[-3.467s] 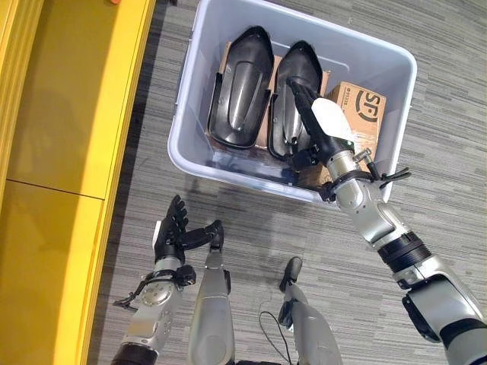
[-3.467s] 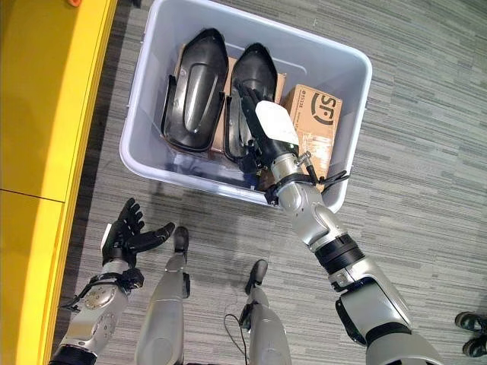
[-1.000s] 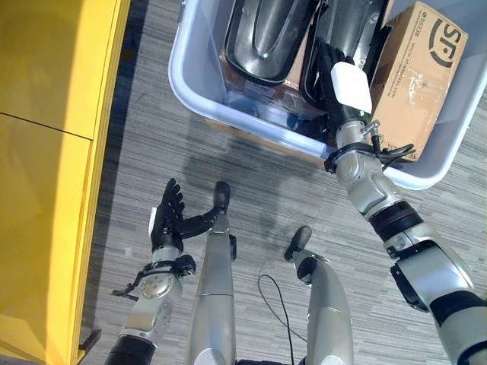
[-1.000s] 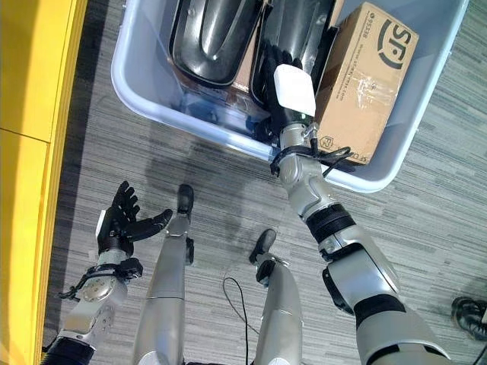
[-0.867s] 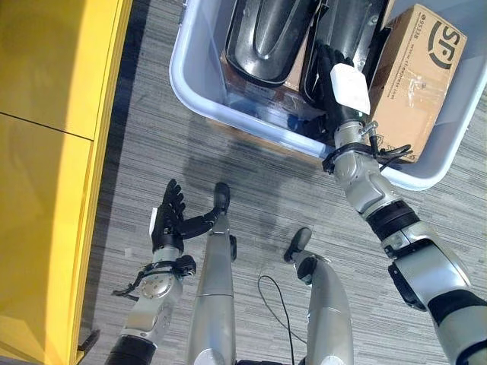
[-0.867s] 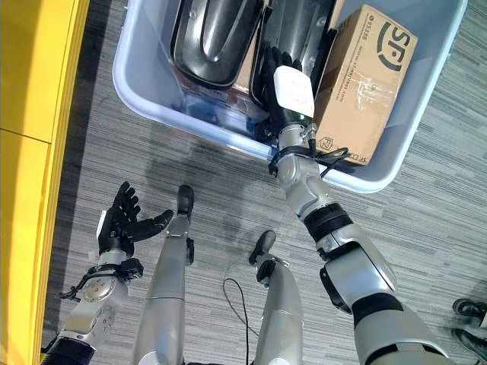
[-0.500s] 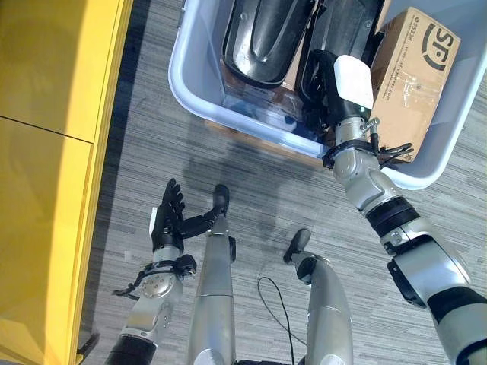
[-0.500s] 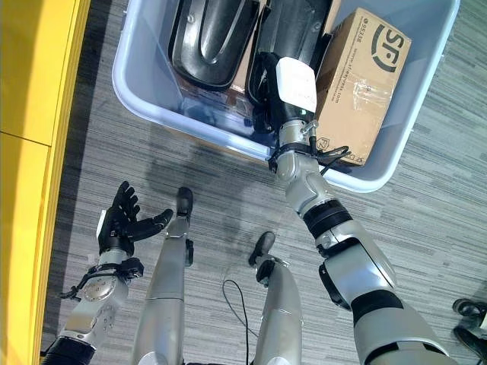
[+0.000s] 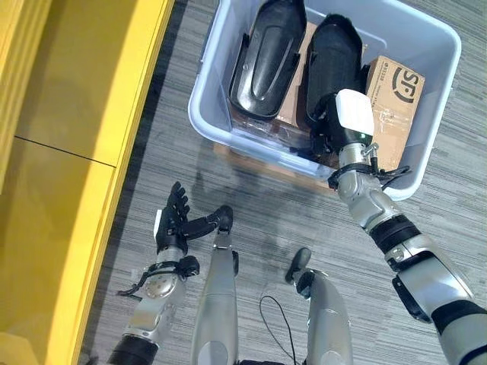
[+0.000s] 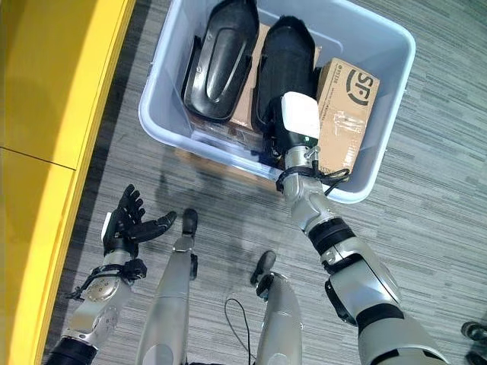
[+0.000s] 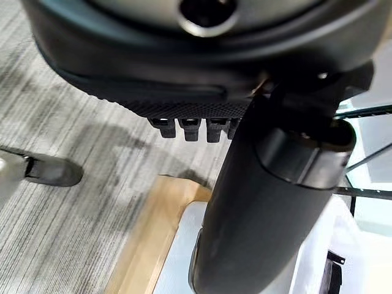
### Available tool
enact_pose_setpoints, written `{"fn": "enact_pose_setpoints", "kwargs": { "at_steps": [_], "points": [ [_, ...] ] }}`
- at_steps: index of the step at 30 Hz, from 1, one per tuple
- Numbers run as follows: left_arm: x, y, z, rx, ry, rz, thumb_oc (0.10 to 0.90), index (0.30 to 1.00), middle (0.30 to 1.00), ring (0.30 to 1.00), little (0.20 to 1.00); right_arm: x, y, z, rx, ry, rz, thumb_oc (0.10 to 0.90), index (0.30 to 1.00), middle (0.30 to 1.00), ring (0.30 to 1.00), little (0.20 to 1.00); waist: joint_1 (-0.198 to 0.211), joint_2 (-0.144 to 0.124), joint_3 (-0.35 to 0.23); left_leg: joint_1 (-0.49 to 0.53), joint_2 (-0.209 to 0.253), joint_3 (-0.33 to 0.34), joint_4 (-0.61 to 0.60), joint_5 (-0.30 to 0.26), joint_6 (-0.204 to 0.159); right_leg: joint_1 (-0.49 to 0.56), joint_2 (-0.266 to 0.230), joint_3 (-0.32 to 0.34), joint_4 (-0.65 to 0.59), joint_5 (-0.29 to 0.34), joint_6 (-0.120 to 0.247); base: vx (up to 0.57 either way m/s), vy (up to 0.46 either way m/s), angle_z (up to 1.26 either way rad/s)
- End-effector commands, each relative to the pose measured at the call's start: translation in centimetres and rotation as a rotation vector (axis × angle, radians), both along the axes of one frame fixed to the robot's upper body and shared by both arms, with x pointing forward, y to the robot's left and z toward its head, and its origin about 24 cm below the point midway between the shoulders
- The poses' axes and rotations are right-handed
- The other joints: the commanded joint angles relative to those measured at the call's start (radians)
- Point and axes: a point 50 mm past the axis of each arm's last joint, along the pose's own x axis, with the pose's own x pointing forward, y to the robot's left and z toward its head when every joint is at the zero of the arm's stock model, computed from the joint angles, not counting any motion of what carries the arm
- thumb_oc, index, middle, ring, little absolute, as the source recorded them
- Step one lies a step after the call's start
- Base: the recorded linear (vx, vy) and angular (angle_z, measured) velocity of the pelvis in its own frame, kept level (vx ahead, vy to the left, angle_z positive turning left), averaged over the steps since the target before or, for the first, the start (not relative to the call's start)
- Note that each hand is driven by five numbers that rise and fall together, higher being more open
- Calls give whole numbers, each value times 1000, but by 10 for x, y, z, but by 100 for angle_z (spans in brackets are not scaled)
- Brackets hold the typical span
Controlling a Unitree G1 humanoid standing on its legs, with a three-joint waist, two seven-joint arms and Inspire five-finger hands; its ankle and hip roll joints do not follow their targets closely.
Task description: Move parts from the plastic box to the shelf.
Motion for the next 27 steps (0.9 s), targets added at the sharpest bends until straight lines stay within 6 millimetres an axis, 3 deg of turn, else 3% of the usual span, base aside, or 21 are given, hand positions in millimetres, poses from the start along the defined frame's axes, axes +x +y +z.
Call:
{"fn": "enact_pose_setpoints", "kwargs": {
  "at_steps": [1,18,22,27],
  "points": [
    [2,-11,15,4,-102,-78,900,1000,1000,1000,1000,-6,-13,21,-46,-96,10,400,300,300,300,300,3,27,-21,14,55,-24,4,-34,-34,207,12,-13,-127,-17,39,32,-17,-6],
    [-20,6,-3,30,-19,-82,900,1000,1000,1000,1000,-43,-19,20,43,-199,114,400,300,300,300,300,-28,11,-182,197,76,21,-140,14,-45,397,20,-9,-345,59,67,62,-13,-6],
    [-27,7,-12,37,24,-89,900,1000,1000,1000,1000,-53,-22,14,54,-196,133,400,300,300,300,300,-35,10,-238,253,75,48,-189,22,-44,452,6,-12,-410,98,88,64,27,-8],
    [-30,6,-16,29,38,-93,900,1000,1000,1000,1000,-59,-26,11,47,-199,135,400,300,300,300,300,-38,10,-265,290,76,69,-225,32,-44,473,-4,-11,-432,117,98,31,21,-3]
  ]
}}
